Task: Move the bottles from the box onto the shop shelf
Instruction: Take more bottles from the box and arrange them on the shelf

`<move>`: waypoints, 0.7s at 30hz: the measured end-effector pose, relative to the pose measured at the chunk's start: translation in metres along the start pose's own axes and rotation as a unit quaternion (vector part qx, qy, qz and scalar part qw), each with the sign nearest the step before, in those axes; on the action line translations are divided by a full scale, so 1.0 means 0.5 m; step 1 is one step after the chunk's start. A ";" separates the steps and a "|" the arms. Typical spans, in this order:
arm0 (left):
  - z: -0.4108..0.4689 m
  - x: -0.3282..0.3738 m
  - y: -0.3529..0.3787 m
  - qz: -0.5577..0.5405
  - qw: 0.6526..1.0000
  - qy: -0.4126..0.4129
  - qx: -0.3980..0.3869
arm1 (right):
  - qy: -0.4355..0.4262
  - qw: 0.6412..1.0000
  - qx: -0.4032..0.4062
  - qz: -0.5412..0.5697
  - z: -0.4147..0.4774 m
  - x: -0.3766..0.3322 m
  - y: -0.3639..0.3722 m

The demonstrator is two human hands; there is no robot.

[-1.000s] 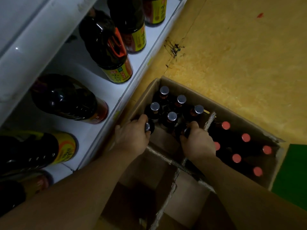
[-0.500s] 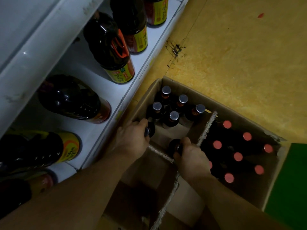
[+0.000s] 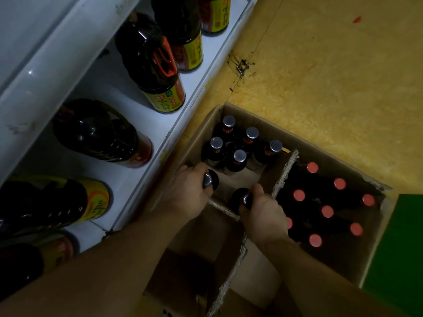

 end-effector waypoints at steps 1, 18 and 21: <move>-0.003 0.007 0.001 0.004 1.000 0.010 -0.009 | -0.002 1.000 0.003 0.004 -0.003 -0.002 -0.001; -0.097 0.063 -0.072 -0.059 0.998 -0.015 0.010 | -0.026 0.995 0.071 0.064 -0.119 -0.031 -0.129; -0.118 0.089 -0.109 -0.057 0.998 -0.009 0.012 | -0.019 0.994 0.080 0.071 -0.148 -0.044 -0.173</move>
Point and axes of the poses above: each hand's wrist, its own z-axis towards the middle knuckle, its own y-axis out of the palm, x = y × z, the point moved 7 cm from there along z, towards the middle knuckle, and after that the axes turned 3 degrees about -y, right-handed, at the moved point
